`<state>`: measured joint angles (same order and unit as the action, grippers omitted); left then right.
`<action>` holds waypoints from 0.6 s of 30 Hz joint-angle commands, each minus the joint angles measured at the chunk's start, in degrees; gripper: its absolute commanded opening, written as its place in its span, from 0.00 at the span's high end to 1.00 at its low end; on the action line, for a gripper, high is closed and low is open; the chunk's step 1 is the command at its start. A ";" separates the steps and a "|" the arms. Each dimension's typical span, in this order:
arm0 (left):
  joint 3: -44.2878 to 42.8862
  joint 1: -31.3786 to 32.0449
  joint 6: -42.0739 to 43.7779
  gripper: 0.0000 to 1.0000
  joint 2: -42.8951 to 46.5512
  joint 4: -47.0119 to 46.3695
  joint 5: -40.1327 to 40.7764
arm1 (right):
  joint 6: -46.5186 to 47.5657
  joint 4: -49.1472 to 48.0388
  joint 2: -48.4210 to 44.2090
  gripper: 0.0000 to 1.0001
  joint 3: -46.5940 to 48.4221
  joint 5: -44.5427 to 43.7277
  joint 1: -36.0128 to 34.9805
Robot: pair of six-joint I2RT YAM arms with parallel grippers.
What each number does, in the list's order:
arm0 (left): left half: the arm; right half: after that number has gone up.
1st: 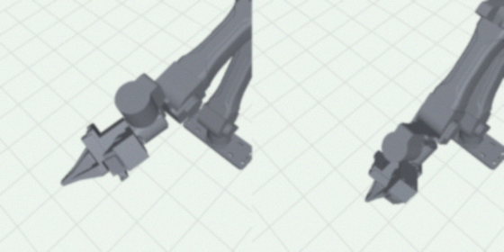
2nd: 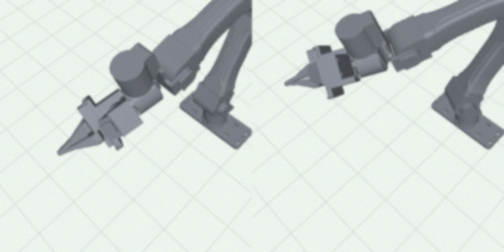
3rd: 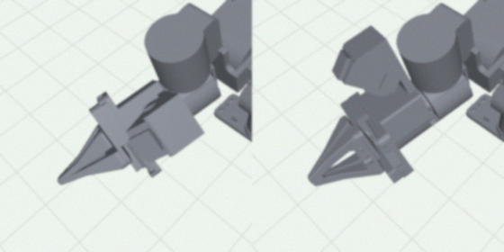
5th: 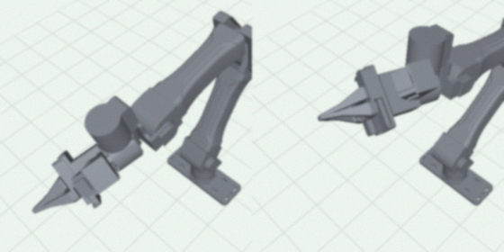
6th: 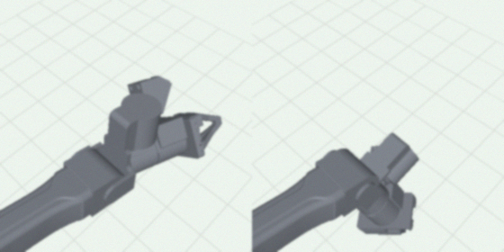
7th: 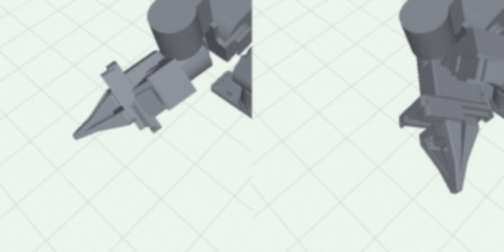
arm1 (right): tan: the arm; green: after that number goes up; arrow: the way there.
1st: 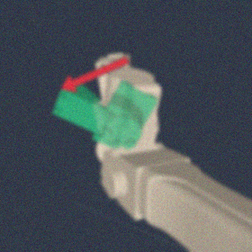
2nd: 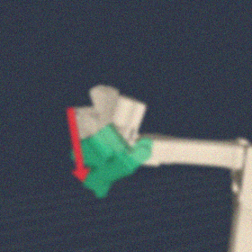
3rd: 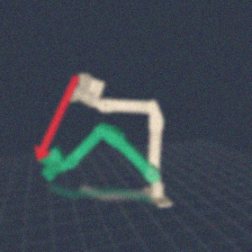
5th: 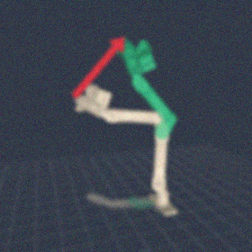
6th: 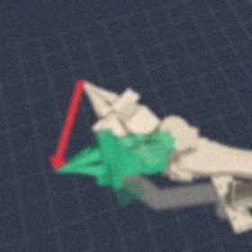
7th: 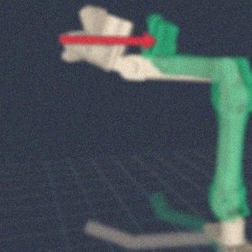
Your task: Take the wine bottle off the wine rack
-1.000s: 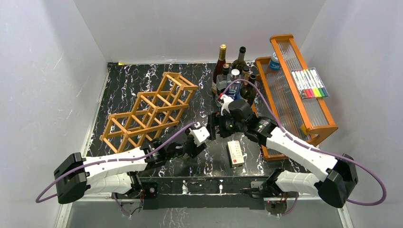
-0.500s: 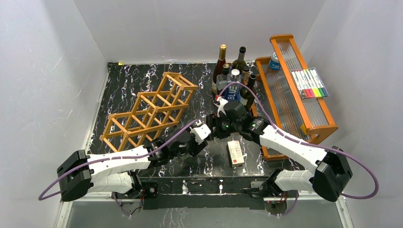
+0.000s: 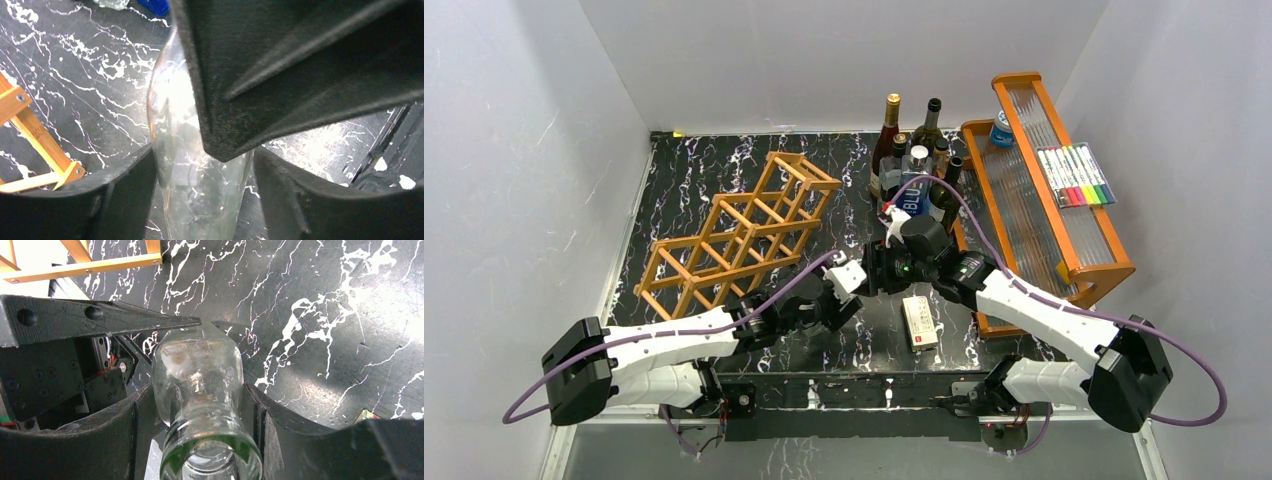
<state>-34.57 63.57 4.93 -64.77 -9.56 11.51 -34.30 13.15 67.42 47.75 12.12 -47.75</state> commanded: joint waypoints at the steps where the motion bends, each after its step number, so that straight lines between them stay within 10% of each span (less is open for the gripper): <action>1: -2.49 0.24 -1.49 0.26 2.84 -0.04 -0.68 | -0.40 -7.12 -3.09 0.94 1.15 0.33 -0.27; 5: -2.87 0.24 -1.77 0.02 4.07 0.63 -0.78 | 1.92 -3.07 -4.48 0.96 3.54 -3.89 -0.27; 18: -4.57 0.24 -1.80 0.02 8.62 4.05 1.33 | 14.30 21.08 -6.36 1.00 17.30 -27.21 -0.24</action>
<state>-36.51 63.57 3.31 -58.48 -6.90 11.35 -24.18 30.02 63.53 58.06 -4.89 -47.81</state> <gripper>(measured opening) 0.981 0.664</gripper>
